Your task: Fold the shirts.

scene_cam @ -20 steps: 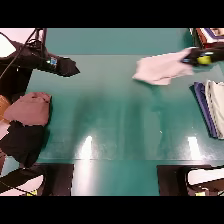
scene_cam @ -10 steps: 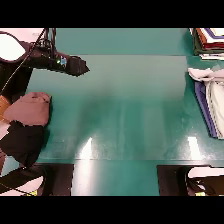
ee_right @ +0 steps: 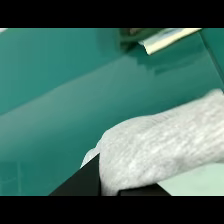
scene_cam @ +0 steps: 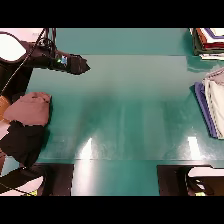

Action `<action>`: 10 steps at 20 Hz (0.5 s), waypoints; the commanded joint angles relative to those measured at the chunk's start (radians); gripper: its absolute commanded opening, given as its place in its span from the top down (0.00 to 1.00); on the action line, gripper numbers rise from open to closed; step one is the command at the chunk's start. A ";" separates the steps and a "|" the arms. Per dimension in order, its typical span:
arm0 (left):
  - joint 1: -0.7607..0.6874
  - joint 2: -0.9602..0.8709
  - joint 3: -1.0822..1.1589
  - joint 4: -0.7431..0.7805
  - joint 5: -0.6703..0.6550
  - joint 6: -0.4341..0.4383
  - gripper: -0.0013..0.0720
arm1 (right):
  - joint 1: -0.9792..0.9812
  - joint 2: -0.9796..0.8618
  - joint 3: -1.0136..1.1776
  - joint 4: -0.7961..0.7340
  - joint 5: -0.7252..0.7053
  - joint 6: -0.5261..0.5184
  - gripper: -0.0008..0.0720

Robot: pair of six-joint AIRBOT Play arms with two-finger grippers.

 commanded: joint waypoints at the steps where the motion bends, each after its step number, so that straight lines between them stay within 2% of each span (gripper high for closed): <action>1: 0.000 0.000 0.000 0.001 -0.002 0.008 0.96 | -0.038 0.072 -0.109 -0.098 0.073 -0.009 0.97; 7: 0.000 0.000 0.000 0.002 -0.002 0.035 0.96 | -0.195 0.262 -0.406 -0.282 0.142 -0.022 0.96; 8: 0.000 0.000 0.000 0.002 -0.002 0.049 0.96 | -0.223 0.289 -0.462 -0.301 0.147 -0.022 0.92; 10: 0.000 0.000 0.000 0.002 -0.003 0.055 0.96 | -0.280 0.338 -0.570 -0.332 0.145 -0.022 0.47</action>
